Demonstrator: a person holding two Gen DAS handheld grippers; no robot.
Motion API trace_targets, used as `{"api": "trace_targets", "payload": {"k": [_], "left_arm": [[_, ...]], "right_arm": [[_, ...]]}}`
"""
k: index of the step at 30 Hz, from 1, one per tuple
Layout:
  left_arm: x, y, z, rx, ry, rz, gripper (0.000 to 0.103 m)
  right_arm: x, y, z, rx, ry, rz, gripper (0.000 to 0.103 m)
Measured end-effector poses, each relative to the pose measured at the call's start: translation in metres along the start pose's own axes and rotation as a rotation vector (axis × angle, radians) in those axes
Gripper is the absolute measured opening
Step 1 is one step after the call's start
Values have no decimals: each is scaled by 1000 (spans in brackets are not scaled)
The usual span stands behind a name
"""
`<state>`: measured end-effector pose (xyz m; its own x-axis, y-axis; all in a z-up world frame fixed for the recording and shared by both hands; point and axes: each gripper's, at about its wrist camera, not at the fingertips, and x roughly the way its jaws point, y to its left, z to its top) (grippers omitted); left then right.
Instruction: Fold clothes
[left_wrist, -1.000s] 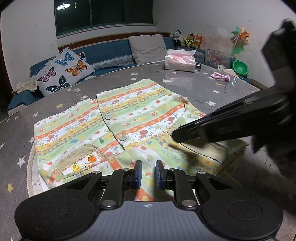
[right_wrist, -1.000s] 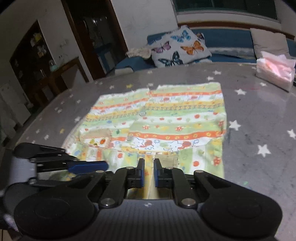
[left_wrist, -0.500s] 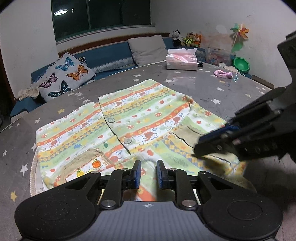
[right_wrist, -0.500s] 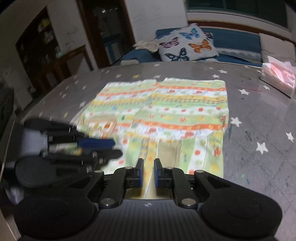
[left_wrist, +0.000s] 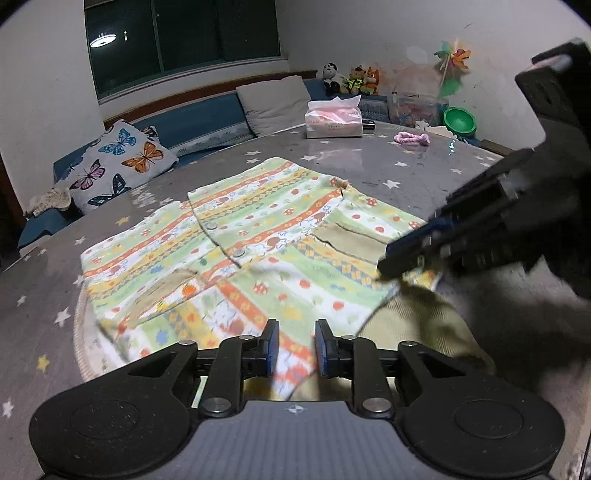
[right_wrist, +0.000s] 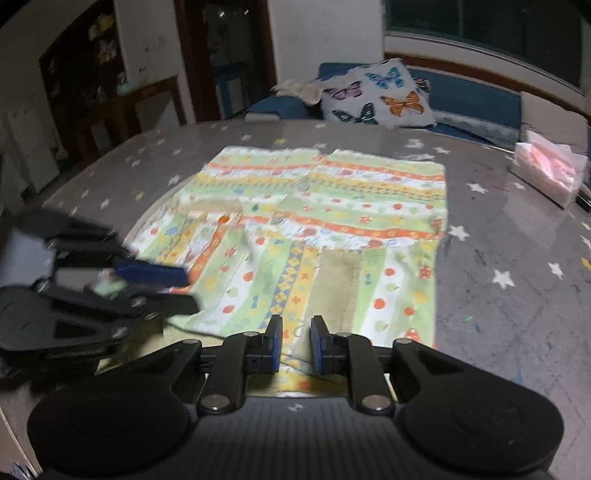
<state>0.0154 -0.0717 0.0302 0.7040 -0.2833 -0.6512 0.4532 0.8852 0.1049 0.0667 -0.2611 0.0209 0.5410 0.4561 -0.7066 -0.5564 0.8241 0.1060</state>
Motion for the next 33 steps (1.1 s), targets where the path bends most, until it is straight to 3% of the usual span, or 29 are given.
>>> {"api": "trace_targets", "payload": {"k": [4,8,11,16,18,19,26,28,30,33], "left_arm": [[-20,2,-11,16,0,20,29],[-42,-3,-25,75,-9,43,44],[-54,-12,-35,147,-10,52,47],[-50,-34,-48,268,-8,67,49],[-45,-40,-48,293,-29,75,50],[-42,-43,-47,302,-39,78,50],[-30,-47,-36,292,-102,63,50],[-29,-46,-32,284,-117,48,42],[-28,-40,-26,244,-124,30,21],[-28,-27,-15,161,-131,7,9]], "right_arm": [[1,-7,-7,2,13,-2,17],[-6,-4,-7,-14,4,0,24],[-5,-4,-9,-22,11,-8,26],[-9,-7,-8,-15,7,-9,27],[-13,-6,-7,-21,6,-18,36],[-15,-6,-7,-28,5,-23,41],[-30,-8,-10,-87,13,-49,42],[-33,-7,-11,-108,19,-54,46],[-37,-6,-12,-131,25,-56,49],[-40,0,-15,-187,25,-60,55]]}}
